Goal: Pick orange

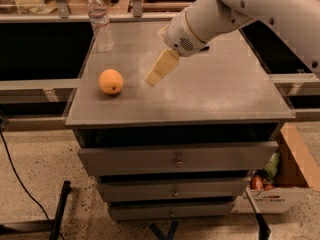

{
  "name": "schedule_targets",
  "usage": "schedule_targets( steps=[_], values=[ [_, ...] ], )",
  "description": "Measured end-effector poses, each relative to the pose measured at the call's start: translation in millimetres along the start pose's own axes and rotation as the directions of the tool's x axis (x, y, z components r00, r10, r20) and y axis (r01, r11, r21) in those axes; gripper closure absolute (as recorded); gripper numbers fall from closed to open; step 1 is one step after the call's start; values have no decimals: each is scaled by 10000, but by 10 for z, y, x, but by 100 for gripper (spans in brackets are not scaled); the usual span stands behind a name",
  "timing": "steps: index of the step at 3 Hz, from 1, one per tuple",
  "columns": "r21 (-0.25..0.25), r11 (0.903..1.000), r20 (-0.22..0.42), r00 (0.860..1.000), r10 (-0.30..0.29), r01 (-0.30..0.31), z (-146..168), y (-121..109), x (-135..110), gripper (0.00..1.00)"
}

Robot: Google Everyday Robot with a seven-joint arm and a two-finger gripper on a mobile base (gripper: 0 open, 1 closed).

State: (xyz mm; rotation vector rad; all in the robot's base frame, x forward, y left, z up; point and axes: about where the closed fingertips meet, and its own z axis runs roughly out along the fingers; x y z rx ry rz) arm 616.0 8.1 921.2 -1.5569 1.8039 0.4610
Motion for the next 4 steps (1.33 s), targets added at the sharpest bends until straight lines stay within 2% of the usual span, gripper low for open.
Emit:
schedule_targets(
  steps=[2,3,4],
  values=[
    [-661,9975,191,9995,-243,255,516,29,-255,0],
    [-943,9953,203,9996,-199,217,718,76,-269,0],
    [-1099,9937,513,9985,-184,240,1049,153,-252,0]
  ],
)
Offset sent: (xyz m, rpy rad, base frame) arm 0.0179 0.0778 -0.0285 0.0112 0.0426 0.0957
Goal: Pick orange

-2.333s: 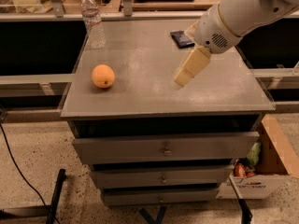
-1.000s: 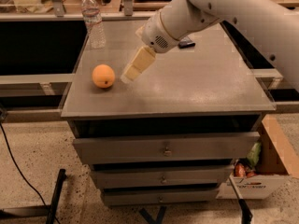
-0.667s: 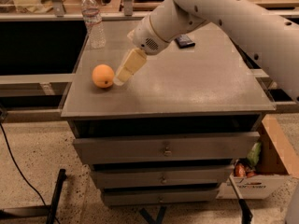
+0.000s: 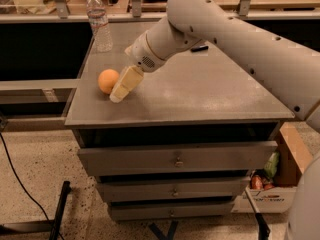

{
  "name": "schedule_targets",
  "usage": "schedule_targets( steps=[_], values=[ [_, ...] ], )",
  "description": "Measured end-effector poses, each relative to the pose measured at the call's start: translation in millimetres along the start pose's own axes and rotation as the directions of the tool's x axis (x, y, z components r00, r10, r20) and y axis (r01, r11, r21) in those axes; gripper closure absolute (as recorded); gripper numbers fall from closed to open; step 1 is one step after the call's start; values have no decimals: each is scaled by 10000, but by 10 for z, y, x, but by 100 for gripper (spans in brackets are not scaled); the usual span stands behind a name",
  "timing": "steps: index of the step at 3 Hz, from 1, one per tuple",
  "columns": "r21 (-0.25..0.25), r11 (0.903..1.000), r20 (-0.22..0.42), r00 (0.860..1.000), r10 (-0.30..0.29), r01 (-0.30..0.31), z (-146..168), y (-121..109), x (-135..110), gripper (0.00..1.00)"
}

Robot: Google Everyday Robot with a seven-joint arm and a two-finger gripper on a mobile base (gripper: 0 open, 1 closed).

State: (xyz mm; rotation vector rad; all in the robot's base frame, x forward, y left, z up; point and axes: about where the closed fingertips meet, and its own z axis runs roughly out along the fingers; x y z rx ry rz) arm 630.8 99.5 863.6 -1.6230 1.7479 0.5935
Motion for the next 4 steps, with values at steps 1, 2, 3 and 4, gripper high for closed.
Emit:
schedule_targets(
  steps=[1,2,3,4],
  values=[
    [-44,10000,74,10000,45,-45,54,1,4,0],
    [-103,9999,226,9997,33,-31,143,-16,-25,0],
    [-204,9998,423,9991,-28,37,240,-23,-93,0],
    [-306,9995,539,9985,-49,66,303,-21,-135,18]
  ],
)
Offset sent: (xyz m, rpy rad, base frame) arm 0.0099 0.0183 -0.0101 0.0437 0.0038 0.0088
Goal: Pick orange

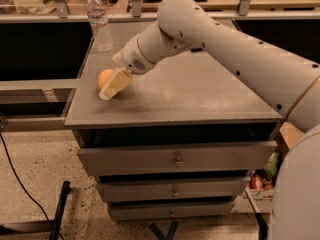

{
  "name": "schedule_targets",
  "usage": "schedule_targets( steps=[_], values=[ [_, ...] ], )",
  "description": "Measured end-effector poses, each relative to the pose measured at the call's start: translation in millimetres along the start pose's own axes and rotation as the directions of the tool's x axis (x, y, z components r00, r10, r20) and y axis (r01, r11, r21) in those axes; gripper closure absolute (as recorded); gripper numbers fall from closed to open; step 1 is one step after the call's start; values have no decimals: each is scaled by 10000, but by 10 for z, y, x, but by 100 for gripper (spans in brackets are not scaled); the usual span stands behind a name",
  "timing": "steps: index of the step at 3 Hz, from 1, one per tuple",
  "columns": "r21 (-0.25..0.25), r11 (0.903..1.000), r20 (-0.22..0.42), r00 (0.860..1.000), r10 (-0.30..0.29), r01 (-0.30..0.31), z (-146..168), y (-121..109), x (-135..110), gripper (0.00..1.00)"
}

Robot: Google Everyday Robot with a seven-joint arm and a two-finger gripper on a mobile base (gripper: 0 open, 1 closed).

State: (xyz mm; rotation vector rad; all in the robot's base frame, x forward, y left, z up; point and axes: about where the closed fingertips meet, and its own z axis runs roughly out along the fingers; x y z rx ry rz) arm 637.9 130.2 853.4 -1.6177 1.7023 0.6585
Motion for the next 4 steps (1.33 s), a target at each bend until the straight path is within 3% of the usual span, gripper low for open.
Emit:
schedule_targets(
  steps=[2,3,4],
  values=[
    [-226,9997,-99,9999,127,-129,30,27,29,65],
    [-205,9992,-33,9994,356,-356,-131,7,21,88],
    [30,9990,301,9985,453,-454,-472,-51,-80,100]
  ],
)
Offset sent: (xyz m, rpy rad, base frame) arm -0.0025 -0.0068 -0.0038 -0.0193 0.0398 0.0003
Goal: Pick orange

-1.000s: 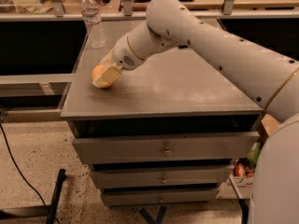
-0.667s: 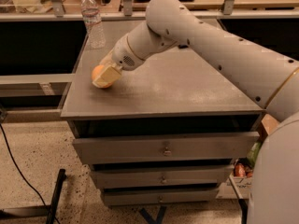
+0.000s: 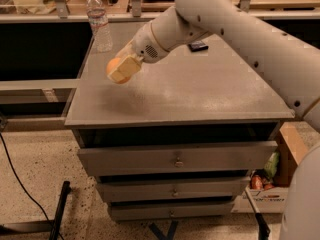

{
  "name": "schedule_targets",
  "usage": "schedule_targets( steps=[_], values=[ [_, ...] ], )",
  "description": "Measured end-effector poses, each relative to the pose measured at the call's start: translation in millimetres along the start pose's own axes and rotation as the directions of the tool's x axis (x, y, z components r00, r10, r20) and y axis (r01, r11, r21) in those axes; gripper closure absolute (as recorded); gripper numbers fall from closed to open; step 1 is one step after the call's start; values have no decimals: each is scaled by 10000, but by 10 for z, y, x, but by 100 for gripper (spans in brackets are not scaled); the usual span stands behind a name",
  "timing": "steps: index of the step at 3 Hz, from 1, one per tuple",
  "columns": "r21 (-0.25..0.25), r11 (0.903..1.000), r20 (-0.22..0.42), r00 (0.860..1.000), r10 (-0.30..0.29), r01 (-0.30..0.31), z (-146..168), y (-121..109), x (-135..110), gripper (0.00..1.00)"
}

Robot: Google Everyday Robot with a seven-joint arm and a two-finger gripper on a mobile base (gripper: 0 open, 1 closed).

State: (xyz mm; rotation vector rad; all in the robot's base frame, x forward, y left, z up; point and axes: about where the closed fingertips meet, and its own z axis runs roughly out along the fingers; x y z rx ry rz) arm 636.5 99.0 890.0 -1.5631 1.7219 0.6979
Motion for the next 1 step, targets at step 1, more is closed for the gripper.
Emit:
schedule_targets(
  steps=[1],
  values=[
    [13,10000,36,10000,2,-2,-20,-6,-14,100]
  ],
)
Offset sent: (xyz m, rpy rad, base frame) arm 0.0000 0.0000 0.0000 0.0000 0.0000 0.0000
